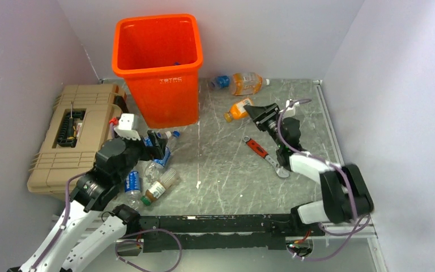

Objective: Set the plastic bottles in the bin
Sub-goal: Pick up the plastic bottle at the center of the board, then place the plastic bottle in the trash bin.

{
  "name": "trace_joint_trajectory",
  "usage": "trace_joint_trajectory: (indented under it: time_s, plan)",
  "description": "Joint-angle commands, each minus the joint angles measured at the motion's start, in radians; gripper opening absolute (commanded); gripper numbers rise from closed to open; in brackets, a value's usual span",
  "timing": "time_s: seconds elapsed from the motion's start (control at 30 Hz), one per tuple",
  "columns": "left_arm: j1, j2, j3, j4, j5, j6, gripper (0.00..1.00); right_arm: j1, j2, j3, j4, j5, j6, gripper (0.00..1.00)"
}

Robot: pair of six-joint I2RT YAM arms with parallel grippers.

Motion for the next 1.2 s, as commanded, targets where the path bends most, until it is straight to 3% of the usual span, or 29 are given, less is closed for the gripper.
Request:
trace_joint_trajectory:
  time_s: [0.0,0.1,0.23,0.33,0.47,0.67,0.93,1.17]
  plan:
    - [0.0,-0.071,-0.074,0.244,0.203,-0.205,0.99,0.134,-0.313,-0.083,-0.048,0.027,-0.099,0.29]
    - [0.0,-0.087,-0.168,0.458,0.344,-0.344,0.99,0.254,-0.509,-0.137,-0.139,0.07,-0.206,0.28]
    - [0.0,-0.021,-0.3,0.859,0.512,-0.477,0.99,0.305,-0.702,-0.249,-0.145,0.053,-0.19,0.28]
    - [0.0,0.101,-0.337,1.107,0.647,-0.554,0.99,0.325,-0.781,-0.314,-0.096,0.025,-0.141,0.27]
    - [-0.003,0.288,-0.311,1.298,0.803,-0.647,0.99,0.349,-0.811,-0.357,-0.037,0.011,-0.097,0.27]
    - [-0.028,0.438,-0.249,1.353,0.964,-0.695,0.95,0.355,-0.754,-0.353,0.075,-0.029,-0.059,0.27]
    - [-0.091,0.366,-0.284,1.272,0.881,-0.615,0.98,0.364,-0.573,-0.362,0.348,-0.021,0.038,0.26]
    - [-0.127,0.357,-0.283,1.185,0.827,-0.547,0.98,0.38,-0.515,-0.346,0.401,0.013,0.063,0.25]
